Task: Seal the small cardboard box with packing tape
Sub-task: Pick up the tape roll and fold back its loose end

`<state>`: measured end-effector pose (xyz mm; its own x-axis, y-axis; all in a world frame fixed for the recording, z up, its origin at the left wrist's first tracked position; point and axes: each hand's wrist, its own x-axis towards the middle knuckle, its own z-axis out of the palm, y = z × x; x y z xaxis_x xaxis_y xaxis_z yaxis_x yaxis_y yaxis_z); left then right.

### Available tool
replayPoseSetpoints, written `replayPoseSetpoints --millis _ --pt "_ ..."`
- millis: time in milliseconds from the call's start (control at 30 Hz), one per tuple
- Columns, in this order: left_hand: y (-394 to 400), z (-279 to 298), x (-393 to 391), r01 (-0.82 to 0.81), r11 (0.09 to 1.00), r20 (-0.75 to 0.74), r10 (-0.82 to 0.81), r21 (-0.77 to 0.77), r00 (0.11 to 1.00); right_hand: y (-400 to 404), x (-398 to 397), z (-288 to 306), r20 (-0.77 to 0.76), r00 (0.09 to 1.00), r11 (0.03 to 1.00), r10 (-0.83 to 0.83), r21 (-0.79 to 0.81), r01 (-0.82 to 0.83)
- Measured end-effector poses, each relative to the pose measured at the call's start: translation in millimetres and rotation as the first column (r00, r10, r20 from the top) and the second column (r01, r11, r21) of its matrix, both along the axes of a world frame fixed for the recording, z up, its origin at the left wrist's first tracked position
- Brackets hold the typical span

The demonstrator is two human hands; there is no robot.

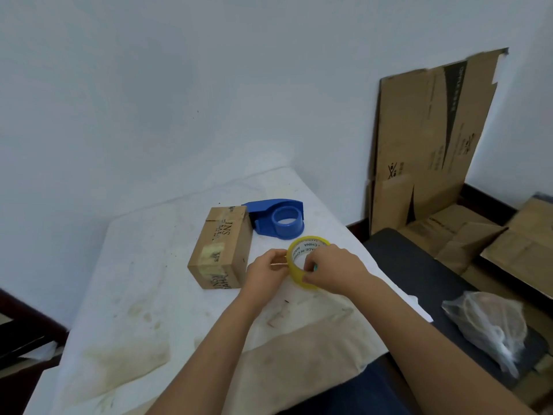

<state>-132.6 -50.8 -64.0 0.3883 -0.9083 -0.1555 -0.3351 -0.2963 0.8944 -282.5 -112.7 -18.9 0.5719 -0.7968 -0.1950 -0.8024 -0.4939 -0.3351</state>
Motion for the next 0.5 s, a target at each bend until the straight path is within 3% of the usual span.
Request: replayPoseSetpoints --millis 100,233,400,500 --pt "0 0 -2 -0.07 0.997 0.0 0.07 -0.016 0.998 3 -2 2 0.031 1.0 0.999 0.001 -0.032 0.0" --pt "3 7 1 -0.174 0.982 0.0 0.175 -0.073 0.985 3 -7 11 0.21 0.977 0.999 -0.035 -0.013 0.039" --pt "11 30 10 -0.156 0.981 -0.051 0.151 -0.118 0.987 7 -10 17 0.451 0.882 0.984 -0.136 0.163 0.068" --pt "17 45 13 -0.137 0.985 0.038 0.142 -0.106 0.989 15 -12 17 0.543 0.808 0.948 -0.229 0.314 0.058"
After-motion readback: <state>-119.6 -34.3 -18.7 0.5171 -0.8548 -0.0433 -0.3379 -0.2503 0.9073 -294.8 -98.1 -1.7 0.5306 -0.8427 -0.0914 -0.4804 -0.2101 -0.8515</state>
